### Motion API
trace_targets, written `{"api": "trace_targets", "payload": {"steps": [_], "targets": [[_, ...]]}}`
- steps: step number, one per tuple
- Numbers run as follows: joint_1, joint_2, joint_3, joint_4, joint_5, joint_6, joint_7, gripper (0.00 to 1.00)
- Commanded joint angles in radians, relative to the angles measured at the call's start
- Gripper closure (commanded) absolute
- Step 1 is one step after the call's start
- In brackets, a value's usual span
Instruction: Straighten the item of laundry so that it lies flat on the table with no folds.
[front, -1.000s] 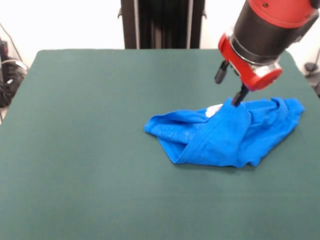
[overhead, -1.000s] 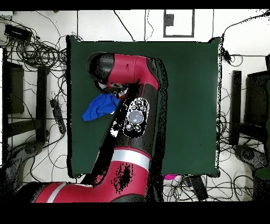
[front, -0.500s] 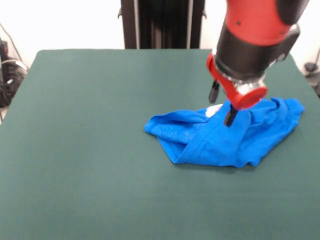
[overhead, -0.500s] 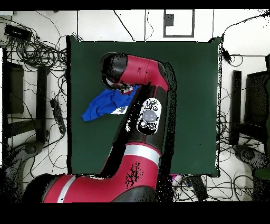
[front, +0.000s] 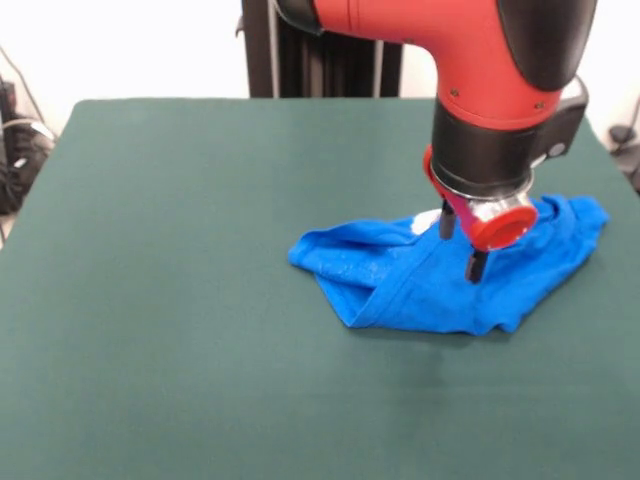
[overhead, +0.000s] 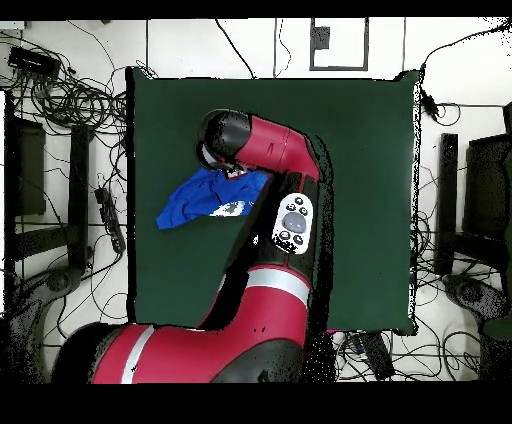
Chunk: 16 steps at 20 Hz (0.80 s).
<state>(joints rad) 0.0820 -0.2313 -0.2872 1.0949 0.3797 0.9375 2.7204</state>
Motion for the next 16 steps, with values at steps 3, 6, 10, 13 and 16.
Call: {"api": "trace_targets", "payload": {"steps": [3,6,10,13,16], "targets": [[0.032,-0.044,0.125,0.132,0.062,0.123,0.158,0.00],[0.036,-0.057,0.122,0.140,0.064,0.137,0.159,0.00],[0.051,-0.023,0.102,0.116,0.056,0.131,0.187,0.00],[0.069,-0.001,0.053,0.098,0.029,0.171,0.233,0.00],[0.080,-0.007,0.037,0.130,0.035,0.167,0.257,0.00]]}}
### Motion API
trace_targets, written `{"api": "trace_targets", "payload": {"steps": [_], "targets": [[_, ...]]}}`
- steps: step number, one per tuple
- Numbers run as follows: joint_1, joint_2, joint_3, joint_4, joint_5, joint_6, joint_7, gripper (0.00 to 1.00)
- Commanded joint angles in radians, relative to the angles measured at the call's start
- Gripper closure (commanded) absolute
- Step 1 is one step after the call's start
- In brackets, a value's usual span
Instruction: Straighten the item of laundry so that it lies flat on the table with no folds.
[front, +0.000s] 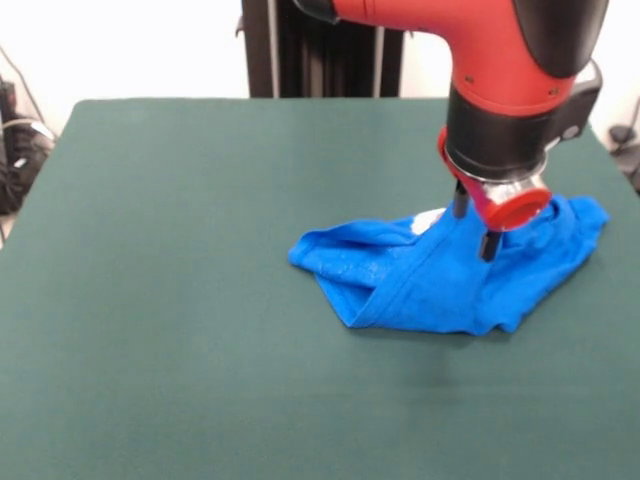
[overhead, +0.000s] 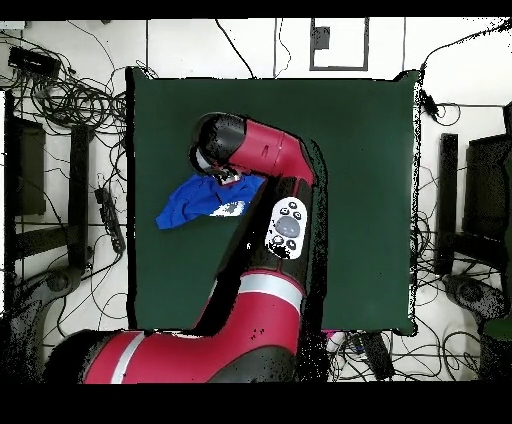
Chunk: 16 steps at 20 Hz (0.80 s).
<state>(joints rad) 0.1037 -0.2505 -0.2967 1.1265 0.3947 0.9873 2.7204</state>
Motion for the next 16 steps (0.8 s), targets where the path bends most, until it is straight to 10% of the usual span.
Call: {"api": "trace_targets", "payload": {"steps": [1,16], "targets": [[0.063,0.008,0.045,0.115,0.024,0.109,0.257,0.00],[0.073,0.005,-0.011,0.203,0.005,0.073,0.247,0.00]]}}
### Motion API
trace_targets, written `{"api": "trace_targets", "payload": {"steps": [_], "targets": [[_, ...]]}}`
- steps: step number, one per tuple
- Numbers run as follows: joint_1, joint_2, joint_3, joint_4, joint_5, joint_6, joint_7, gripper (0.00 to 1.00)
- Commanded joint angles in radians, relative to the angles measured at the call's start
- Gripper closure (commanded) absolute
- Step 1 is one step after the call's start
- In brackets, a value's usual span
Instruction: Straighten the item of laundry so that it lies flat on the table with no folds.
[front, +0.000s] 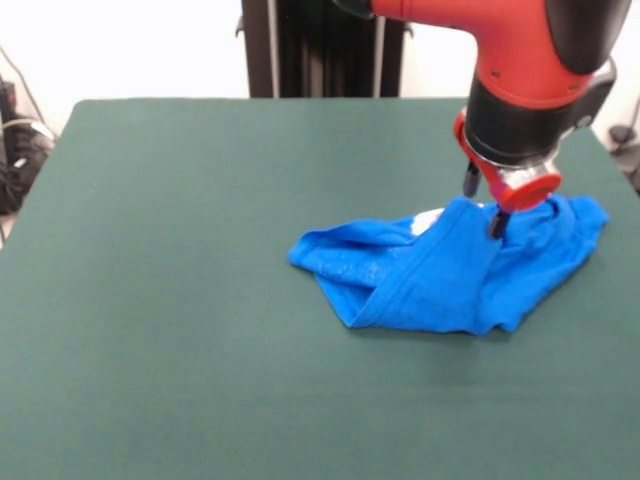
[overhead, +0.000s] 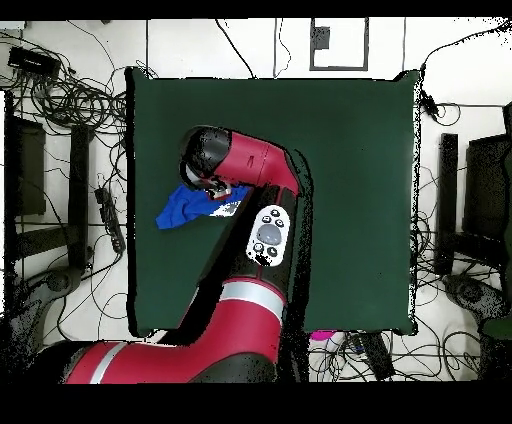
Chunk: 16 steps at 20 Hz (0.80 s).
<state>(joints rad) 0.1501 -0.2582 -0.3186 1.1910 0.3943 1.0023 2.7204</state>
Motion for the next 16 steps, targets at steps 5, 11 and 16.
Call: {"api": "trace_targets", "payload": {"steps": [5,11,16], "targets": [[0.040,0.050,-0.023,0.154,0.000,0.014,0.275,0.00],[0.032,0.079,0.003,0.165,0.029,-0.087,0.241,0.00],[0.022,0.044,0.051,0.206,0.059,-0.160,0.194,0.00]]}}
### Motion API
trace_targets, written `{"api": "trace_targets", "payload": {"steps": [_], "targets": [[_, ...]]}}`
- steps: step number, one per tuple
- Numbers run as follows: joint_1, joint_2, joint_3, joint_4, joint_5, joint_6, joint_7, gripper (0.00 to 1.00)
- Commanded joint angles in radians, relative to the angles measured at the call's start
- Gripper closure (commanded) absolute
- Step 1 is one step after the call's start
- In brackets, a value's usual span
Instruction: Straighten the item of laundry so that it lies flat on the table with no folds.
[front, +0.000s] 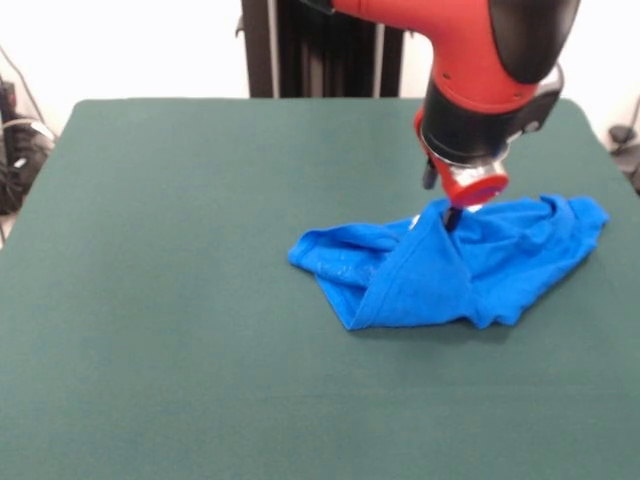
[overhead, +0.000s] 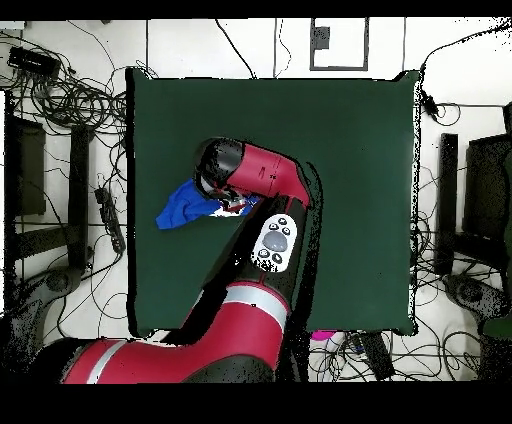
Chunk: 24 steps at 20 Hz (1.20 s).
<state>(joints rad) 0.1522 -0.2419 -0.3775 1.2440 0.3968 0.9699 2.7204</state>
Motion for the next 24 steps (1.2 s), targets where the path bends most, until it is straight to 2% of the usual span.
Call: {"api": "trace_targets", "payload": {"steps": [1,4,6,7,12,18,21,24], "targets": [[0.018,0.013,0.124,0.165,0.062,-0.143,0.176,0.00],[0.005,-0.027,0.168,0.194,0.086,-0.188,0.125,0.00],[-0.011,-0.033,0.186,0.182,0.060,-0.188,0.052,0.00],[-0.018,-0.038,0.195,0.178,0.054,-0.171,0.052,1.00],[-0.020,-0.043,0.182,0.142,0.039,-0.041,0.074,1.00],[-0.020,-0.066,0.158,0.147,0.029,-0.015,0.097,1.00],[-0.007,-0.080,0.087,0.106,-0.018,0.024,0.115,1.00],[-0.007,-0.074,-0.067,-0.054,-0.153,0.082,0.055,1.00]]}}
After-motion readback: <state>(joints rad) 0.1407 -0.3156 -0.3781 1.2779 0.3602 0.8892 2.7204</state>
